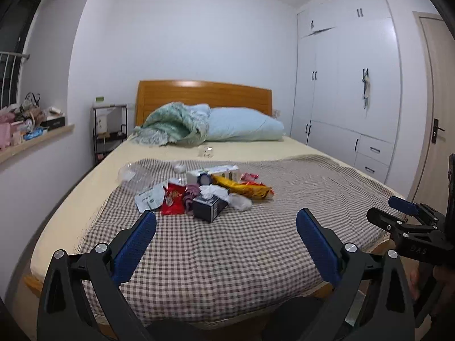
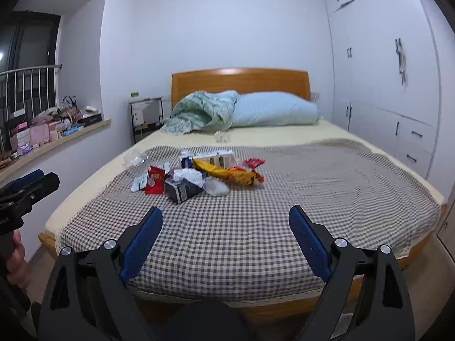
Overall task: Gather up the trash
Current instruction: 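Move both tools back over the trash on the bed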
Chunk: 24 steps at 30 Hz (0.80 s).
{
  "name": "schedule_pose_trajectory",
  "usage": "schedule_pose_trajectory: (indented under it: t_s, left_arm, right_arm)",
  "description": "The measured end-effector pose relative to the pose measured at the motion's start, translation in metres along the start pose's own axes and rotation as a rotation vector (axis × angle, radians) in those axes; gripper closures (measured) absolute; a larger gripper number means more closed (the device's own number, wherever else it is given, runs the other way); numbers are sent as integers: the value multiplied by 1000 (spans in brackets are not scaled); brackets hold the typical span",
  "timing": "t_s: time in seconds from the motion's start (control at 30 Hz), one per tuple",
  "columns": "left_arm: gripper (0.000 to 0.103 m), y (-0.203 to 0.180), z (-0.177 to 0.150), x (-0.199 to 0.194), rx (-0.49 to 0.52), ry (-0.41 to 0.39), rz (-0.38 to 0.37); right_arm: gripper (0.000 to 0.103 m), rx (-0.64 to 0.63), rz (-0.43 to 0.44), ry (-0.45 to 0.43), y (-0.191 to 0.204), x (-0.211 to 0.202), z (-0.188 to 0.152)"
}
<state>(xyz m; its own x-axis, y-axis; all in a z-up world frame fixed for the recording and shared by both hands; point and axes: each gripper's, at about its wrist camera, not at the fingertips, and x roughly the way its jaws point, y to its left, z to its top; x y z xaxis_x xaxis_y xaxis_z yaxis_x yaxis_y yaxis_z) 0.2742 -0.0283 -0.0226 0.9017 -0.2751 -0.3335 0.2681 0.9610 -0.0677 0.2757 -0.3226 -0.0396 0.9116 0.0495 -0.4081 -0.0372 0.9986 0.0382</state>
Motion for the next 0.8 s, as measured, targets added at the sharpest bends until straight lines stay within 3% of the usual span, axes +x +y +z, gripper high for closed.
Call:
schedule_pose_trajectory:
  t_s: [0.33, 0.5, 0.8]
  left_arm:
    - [7, 34, -3, 93, -23, 98, 57]
    - [7, 79, 0, 142, -65, 140, 119]
    - [7, 146, -6, 221, -86, 216, 205]
  right_arm:
    - [17, 8, 58, 133, 13, 84, 27]
    - [17, -42, 146, 222, 42, 180, 44]
    - [17, -89, 242, 290, 96, 356, 70]
